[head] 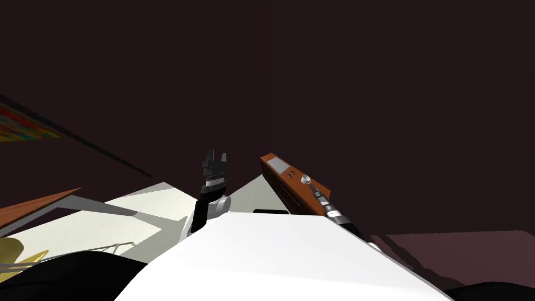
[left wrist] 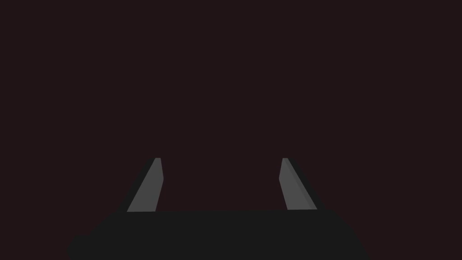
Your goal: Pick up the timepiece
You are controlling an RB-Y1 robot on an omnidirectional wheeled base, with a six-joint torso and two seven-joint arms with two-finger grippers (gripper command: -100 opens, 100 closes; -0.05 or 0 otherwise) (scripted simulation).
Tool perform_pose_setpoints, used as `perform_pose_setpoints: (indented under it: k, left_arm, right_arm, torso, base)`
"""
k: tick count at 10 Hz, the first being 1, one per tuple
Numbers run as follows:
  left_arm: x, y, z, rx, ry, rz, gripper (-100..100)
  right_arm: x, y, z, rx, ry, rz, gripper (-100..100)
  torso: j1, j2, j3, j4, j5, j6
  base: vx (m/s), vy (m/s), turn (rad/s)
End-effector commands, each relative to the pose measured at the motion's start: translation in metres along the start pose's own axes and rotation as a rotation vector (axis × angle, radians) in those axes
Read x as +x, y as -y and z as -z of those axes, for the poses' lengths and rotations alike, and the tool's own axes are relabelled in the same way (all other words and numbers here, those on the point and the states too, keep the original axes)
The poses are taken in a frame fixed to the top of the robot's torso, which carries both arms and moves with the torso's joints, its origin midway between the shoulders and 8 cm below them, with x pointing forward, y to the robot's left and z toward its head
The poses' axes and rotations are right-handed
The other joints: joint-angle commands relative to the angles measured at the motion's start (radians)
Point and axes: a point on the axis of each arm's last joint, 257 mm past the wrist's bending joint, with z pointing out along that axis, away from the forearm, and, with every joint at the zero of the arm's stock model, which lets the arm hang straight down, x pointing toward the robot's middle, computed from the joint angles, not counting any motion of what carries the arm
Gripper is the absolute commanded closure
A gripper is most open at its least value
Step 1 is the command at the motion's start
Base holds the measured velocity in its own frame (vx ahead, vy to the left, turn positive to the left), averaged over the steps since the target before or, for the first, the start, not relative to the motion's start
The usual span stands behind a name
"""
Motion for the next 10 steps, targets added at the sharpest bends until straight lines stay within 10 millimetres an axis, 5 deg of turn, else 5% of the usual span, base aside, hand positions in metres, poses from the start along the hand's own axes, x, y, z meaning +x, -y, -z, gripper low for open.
perform_pose_setpoints:
  k: [1, 5, 7, 10]
  left_arm:
    - [0.0, 0.0, 0.0, 0.0, 0.0, 0.0, 0]
    - [0.0, 0.0, 0.0, 0.0, 0.0, 0.0, 0]
    - [0.0, 0.0, 0.0, 0.0, 0.0, 0.0, 0]
    - [0.0, 0.0, 0.0, 0.0, 0.0, 0.0, 0]
  right_arm:
    - [0.013, 0.029, 0.015, 0.063, -0.046, 0.033, -100]
    - [0.034, 0.085, 0.045, 0.196, -0.137, 0.086, -100]
    - [0.039, 0.096, 0.052, 0.221, -0.147, 0.08, -100]
    - [0.053, 0.142, 0.085, 0.335, -0.232, 0.136, -100]
  torso:
    - [0.0, 0.0, 0.0, 0.0, 0.0, 0.0]
    - [0.0, -0.001, -0.001, 0.0, 0.0, 0.0]
    - [0.0, -0.001, -0.001, 0.0, 0.0, 0.0]
    - [0.0, -0.002, -0.001, 0.0, 0.0, 0.0]
  base:
    - [-0.011, 0.015, 0.257]
    - [-0.002, 0.014, 0.298]
    - [0.003, 0.005, 0.039]
    - [0.011, 0.017, 0.332]
